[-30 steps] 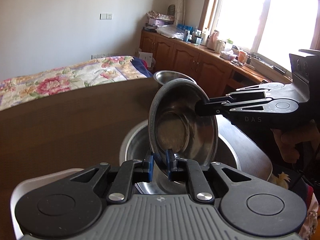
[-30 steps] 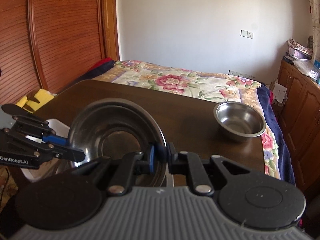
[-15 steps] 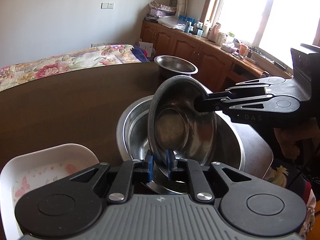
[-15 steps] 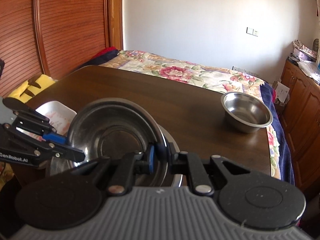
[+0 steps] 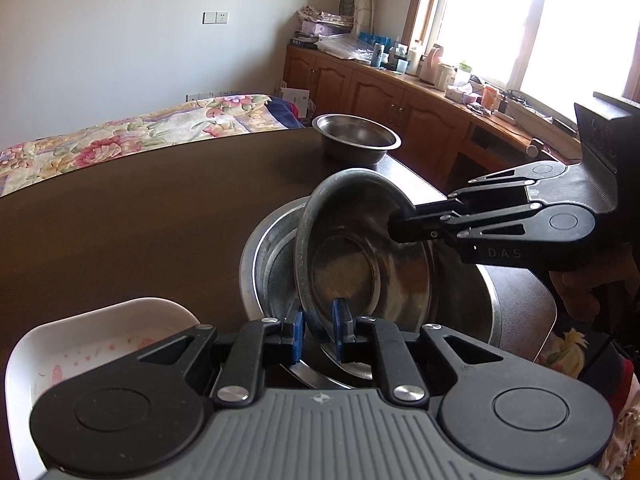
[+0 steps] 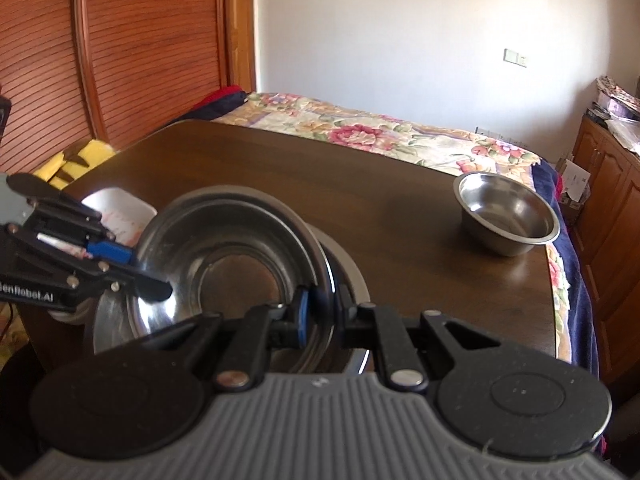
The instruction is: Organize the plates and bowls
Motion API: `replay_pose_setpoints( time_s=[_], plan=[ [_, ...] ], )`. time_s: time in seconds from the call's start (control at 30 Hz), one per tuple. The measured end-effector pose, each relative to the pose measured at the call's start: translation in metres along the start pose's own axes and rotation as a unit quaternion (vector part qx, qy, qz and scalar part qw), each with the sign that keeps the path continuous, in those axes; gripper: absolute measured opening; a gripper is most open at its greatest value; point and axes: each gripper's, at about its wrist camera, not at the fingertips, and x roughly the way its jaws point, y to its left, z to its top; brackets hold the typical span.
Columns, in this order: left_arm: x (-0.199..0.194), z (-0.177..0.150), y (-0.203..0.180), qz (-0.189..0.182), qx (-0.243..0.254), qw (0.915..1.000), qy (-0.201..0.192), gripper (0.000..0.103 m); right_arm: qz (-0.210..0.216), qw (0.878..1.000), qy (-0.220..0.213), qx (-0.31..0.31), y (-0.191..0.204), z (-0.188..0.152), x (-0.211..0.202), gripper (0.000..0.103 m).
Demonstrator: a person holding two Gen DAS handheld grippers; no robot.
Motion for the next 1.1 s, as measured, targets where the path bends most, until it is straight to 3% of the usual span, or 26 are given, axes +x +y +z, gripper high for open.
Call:
replay_pose_setpoints(
  time_s=[0.33,0.7,1.1],
  plan=[
    [-0.005,0.002,0.003,0.013,-0.003,0.9999,-0.007,0.018,-0.001,0.999,0.011,-0.046,0.011,-0.002,0.000,0.015],
    [-0.011,0.005,0.004,0.028,-0.004,0.9994,-0.020,0.020,-0.003,0.999,0.009,-0.051,0.011,0.002,0.001,0.015],
    [-0.018,0.010,0.006,0.038,-0.006,0.9986,-0.037,0.023,-0.002,0.999,-0.033,-0.032,0.002,0.011,-0.017,0.015]
  ],
)
